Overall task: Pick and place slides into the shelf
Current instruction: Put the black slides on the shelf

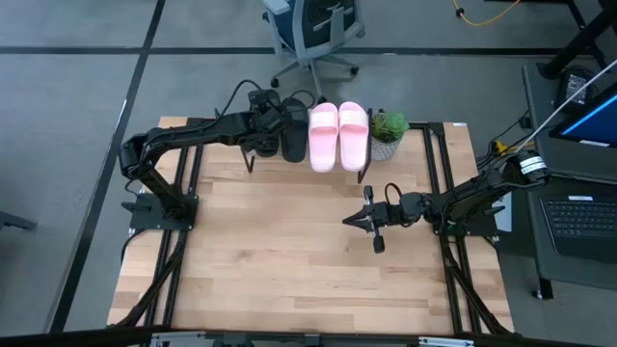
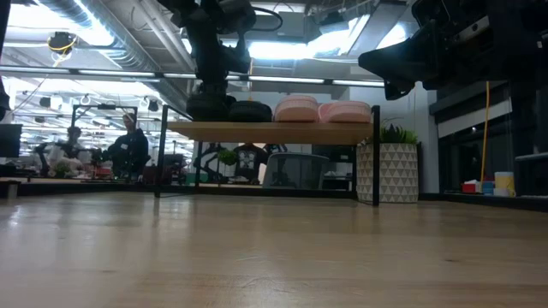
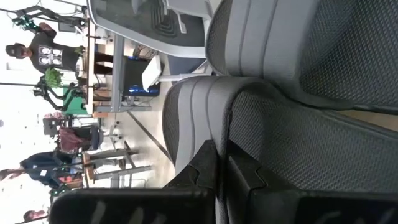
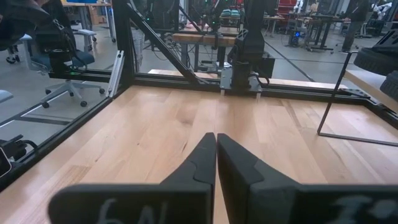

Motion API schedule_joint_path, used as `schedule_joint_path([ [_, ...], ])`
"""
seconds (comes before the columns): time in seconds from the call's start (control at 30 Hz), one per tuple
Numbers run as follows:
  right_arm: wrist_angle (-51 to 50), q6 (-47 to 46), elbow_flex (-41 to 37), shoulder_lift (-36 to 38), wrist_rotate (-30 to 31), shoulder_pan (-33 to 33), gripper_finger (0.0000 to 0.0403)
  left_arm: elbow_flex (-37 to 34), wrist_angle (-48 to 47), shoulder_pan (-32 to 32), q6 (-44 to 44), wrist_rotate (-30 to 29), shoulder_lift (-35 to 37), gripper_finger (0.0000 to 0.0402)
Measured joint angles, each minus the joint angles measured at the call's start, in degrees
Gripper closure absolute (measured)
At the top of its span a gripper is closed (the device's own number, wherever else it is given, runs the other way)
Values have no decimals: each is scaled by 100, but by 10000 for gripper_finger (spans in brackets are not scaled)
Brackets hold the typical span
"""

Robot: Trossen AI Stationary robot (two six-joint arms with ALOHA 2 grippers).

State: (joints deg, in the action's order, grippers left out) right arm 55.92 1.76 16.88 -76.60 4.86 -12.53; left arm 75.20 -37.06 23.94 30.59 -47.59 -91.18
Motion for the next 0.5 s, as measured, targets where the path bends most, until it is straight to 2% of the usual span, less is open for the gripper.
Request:
schedule_joint_path([
  [0.5, 2, 2, 2, 0, 0, 0, 385, 0, -20, 4, -42, 333, -2, 399],
])
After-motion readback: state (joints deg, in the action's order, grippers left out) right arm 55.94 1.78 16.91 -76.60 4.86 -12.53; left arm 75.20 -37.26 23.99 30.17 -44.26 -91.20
